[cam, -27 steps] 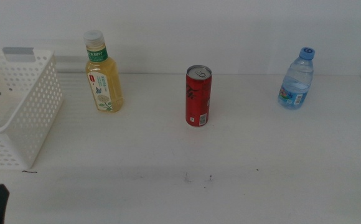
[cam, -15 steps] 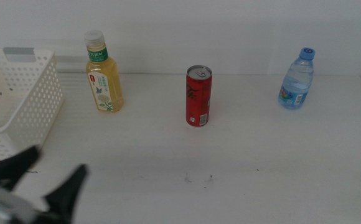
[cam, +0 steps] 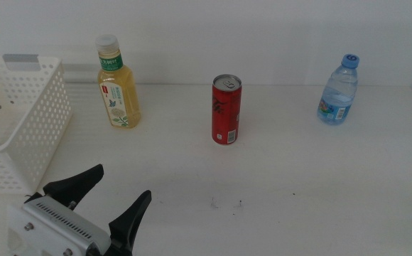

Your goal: Use arms to grab the bottles and put them into the dustbin to the left of the table.

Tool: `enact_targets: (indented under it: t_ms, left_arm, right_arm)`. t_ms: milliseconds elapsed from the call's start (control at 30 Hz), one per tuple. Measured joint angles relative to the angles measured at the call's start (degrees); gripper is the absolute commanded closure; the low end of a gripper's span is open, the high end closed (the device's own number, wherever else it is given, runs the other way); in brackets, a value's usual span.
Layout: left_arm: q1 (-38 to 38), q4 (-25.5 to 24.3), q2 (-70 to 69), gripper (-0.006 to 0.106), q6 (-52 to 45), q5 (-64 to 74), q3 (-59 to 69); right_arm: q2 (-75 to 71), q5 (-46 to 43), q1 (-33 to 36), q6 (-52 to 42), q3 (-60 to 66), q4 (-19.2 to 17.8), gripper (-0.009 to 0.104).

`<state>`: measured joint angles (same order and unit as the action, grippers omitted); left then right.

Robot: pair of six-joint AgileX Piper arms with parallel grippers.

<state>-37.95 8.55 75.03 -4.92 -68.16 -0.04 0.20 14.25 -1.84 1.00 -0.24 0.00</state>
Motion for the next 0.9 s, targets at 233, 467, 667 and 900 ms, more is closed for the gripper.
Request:
enact_targets:
  t_ms: [233, 467, 667, 900]
  left_arm:
    - [-0.2, 0.09, 0.26, 0.007, 0.34, -0.63, 0.0]
    - [-0.2, -0.42, 0.28, 0.007, -0.08, -0.72, -0.3]
    - [-0.2, -0.42, 3.88, 0.007, -1.91, 7.92, -9.7]
    - [3.08, -4.29, 17.17, 0.007, 0.95, 8.56, -21.34]
  right_arm:
    - [0.0, 0.0, 0.0, 0.0, 0.0, 0.0, 0.018]
    - [0.0, 0.0, 0.0, 0.0, 0.0, 0.0, 0.018]
    - [0.0, 0.0, 0.0, 0.0, 0.0, 0.0, 0.018]
    - [0.0, 0.0, 0.0, 0.0, 0.0, 0.0, 0.018]
